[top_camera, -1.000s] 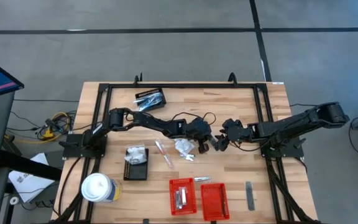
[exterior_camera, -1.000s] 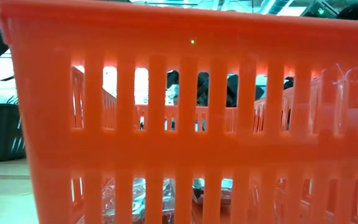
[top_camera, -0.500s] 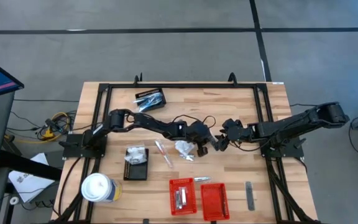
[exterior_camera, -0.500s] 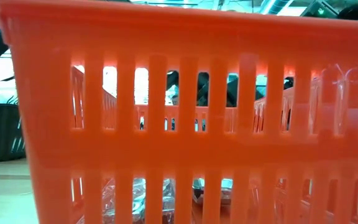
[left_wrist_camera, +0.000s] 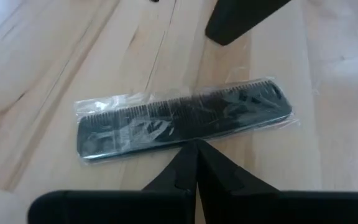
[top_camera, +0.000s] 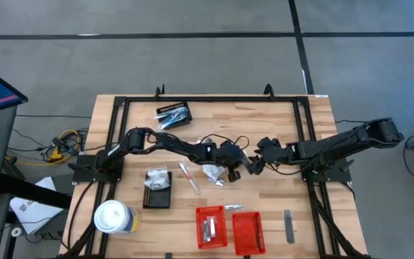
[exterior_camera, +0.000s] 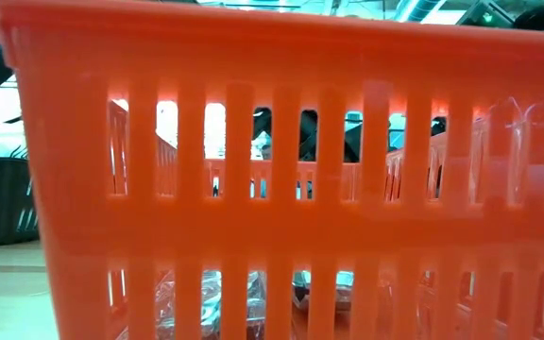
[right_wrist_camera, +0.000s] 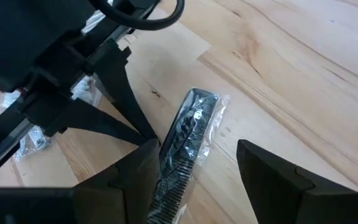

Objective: Pick & Place Travel size toiletries
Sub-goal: Put the black hair brush into the right red bin

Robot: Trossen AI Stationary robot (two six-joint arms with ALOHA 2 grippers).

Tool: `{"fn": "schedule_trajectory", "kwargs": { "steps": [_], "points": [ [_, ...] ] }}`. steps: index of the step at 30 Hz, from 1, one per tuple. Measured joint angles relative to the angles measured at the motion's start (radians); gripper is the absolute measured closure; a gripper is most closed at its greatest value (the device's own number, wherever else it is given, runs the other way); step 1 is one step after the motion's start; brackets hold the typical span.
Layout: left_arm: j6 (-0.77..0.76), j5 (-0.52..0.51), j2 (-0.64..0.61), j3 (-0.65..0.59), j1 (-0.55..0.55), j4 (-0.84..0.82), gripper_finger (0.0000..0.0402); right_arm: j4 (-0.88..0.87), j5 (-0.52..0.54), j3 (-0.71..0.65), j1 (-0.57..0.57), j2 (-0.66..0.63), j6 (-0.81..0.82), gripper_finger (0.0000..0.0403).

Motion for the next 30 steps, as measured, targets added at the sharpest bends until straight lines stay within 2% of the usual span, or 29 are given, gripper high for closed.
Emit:
{"fn": "schedule_trajectory", "kwargs": {
  "steps": [12, 30],
  "points": [
    [0.002, 0.017, -0.01, 0.0, 0.003, 0.085, 0.0401, 0.0, 0.0, 0.0, 0.0, 0.0, -0.003, 0.019],
    [-0.008, 0.018, -0.004, 0.0, 0.015, -0.004, 0.0401, 0.0, 0.002, 0.0, 0.0, 0.0, -0.004, 0.0192]
  ]
}}
